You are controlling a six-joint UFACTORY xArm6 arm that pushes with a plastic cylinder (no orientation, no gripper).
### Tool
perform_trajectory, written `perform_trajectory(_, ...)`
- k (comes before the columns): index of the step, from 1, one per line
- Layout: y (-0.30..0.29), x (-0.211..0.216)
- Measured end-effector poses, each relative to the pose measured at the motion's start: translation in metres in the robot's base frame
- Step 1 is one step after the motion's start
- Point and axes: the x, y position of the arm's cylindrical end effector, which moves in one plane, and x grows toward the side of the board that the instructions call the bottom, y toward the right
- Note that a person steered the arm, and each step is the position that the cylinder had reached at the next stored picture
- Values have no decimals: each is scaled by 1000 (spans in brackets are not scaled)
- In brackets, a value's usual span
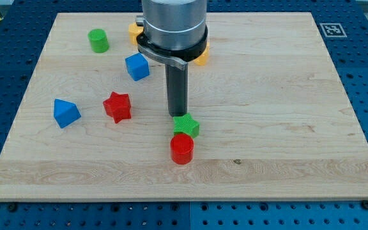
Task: Slide the red star down a bit
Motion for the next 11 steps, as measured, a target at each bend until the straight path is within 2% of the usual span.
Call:
perform_trajectory(6,-56,-31)
perform_trajectory(11,-113,-33)
